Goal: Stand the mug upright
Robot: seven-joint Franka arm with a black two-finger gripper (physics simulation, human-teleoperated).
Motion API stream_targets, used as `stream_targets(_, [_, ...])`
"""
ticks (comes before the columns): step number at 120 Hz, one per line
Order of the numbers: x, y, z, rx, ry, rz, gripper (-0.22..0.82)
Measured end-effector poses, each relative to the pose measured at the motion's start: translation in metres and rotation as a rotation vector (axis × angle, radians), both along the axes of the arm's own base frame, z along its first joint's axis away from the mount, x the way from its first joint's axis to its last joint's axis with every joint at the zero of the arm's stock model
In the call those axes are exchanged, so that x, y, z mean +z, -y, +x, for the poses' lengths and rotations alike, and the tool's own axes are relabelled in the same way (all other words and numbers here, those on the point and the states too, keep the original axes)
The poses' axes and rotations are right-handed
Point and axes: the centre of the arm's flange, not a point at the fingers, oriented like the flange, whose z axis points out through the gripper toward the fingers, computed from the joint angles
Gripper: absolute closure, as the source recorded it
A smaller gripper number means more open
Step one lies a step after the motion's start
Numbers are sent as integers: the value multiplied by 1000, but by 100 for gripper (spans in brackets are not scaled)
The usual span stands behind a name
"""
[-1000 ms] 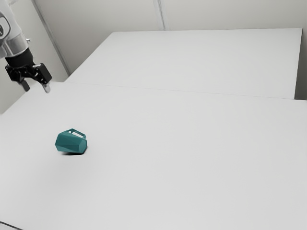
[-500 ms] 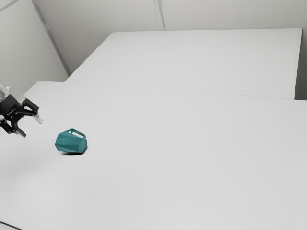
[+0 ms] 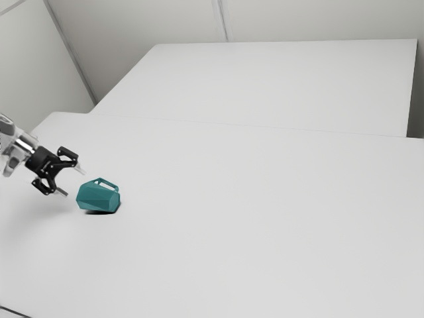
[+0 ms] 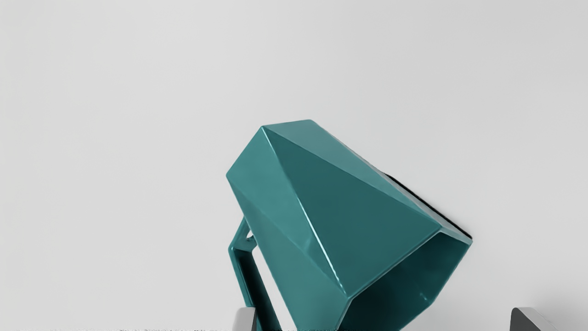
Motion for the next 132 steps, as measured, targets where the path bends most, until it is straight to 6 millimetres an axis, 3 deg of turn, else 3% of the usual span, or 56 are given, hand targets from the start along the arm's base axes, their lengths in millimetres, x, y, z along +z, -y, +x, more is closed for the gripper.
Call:
stream_targets(37, [-20, 24, 21, 51, 49, -94, 0])
stream_targets(64, [-36, 37, 15, 74, 37, -154, 0])
stream_targets(72, [-34, 40, 17, 64, 35, -156, 9])
stream_targets(89, [-33, 45, 20, 46, 32, -148, 42])
stream_targets(99, [-31, 46, 21, 41, 33, -144, 56])
stream_targets(113, [-22, 49, 25, 32, 47, -134, 67])
stream_targets(132, [5, 64, 36, -9, 84, -111, 74])
